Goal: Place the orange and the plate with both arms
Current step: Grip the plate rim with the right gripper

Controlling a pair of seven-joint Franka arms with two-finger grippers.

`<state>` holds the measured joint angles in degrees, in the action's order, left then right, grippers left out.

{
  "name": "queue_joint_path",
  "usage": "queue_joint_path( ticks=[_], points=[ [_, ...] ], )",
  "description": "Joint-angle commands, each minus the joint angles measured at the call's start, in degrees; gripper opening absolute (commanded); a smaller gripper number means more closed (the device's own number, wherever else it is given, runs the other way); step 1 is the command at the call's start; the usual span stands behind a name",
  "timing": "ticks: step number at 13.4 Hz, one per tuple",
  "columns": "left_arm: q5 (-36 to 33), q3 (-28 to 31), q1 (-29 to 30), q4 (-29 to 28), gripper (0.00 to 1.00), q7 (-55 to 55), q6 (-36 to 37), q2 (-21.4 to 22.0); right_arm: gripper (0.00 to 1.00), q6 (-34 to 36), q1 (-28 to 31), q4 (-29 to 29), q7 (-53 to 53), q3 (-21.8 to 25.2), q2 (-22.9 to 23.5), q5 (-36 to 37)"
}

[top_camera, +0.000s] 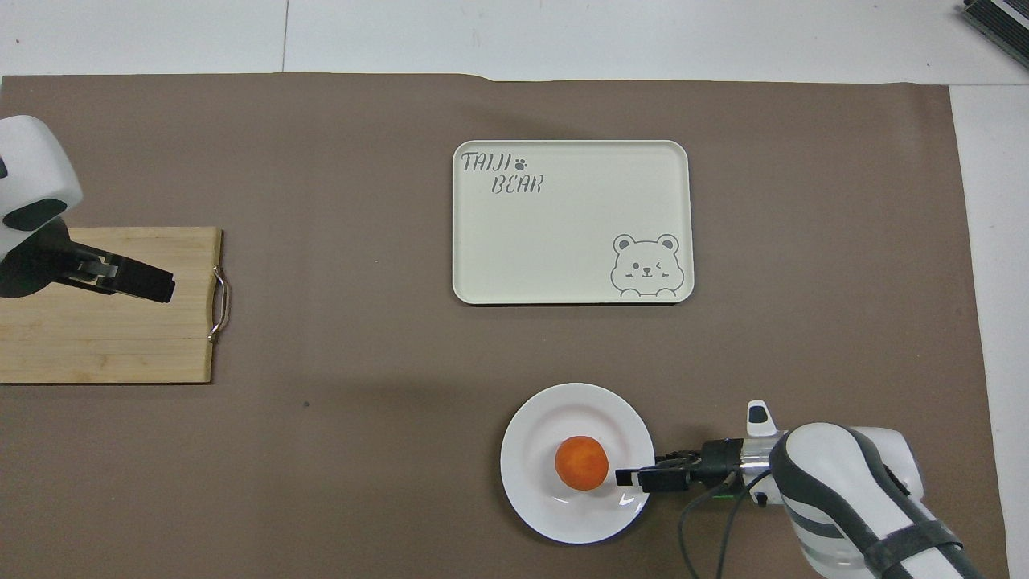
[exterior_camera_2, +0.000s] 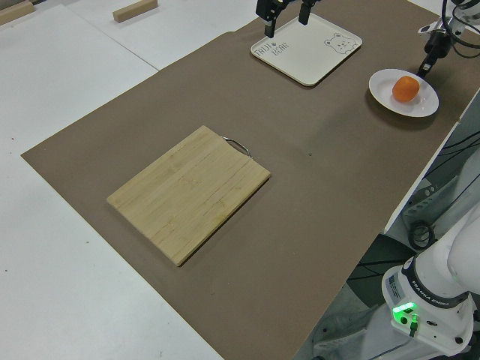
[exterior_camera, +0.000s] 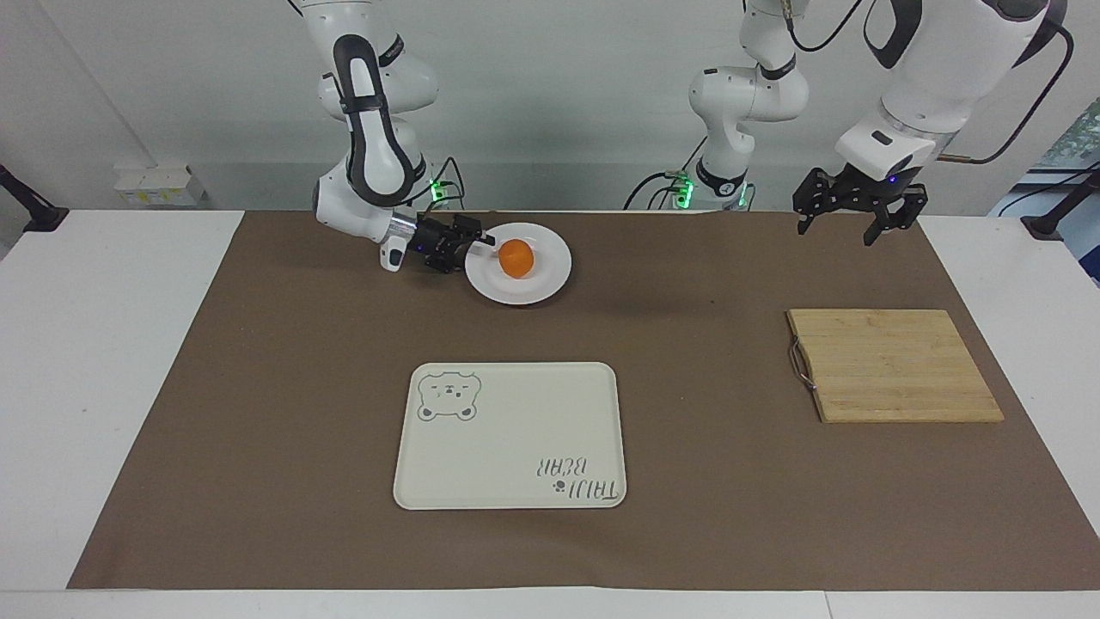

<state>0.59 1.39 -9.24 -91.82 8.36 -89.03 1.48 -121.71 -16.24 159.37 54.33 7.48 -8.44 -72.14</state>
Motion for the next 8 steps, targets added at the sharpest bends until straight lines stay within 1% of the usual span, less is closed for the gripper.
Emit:
queue_joint_path(
  ticks=[1, 2, 3, 4, 6, 7, 8],
  points=[
    [-0.85, -0.16, 0.63, 0.14, 1.0, 0.43, -1.4, 0.71, 0.83, -1.68, -0.2, 2.17, 2.89, -0.01, -1.14, -2.3],
    [-0.85, -0.16, 0.72, 0.41, 1.0, 0.43, -1.41, 0.71, 0.67, -2.03, -0.28, 2.18, 2.8, -0.01, -1.05, -2.3],
    [-0.85, -0.16, 0.72, 0.41, 1.0, 0.43, -0.88, 0.8, 0.57, -2.21, -0.55, 2.18, 2.8, -0.01, -1.05, -2.3],
    [-0.85, -0.16, 0.72, 0.32, 1.0, 0.43, -0.62, 0.89, 0.5, -2.21, -0.55, 2.18, 2.8, -0.01, -1.05, -2.3],
    [-0.77, -0.16, 0.72, -0.11, 1.0, 0.25, -0.35, 1.15, 0.45, -2.21, -0.55, 2.17, 2.8, -0.01, -1.05, -2.3],
    [-0.77, -0.16, 0.72, -0.29, 1.0, 0.25, -0.61, 1.15, 0.37, -2.21, -0.55, 2.09, 2.8, -0.01, -1.05, -2.3],
    [-0.51, -0.16, 0.72, -0.21, 1.0, 0.17, -0.44, 1.07, 0.26, -2.3, -0.55, 2.09, 2.8, -0.01, -0.96, -2.3]
  ],
)
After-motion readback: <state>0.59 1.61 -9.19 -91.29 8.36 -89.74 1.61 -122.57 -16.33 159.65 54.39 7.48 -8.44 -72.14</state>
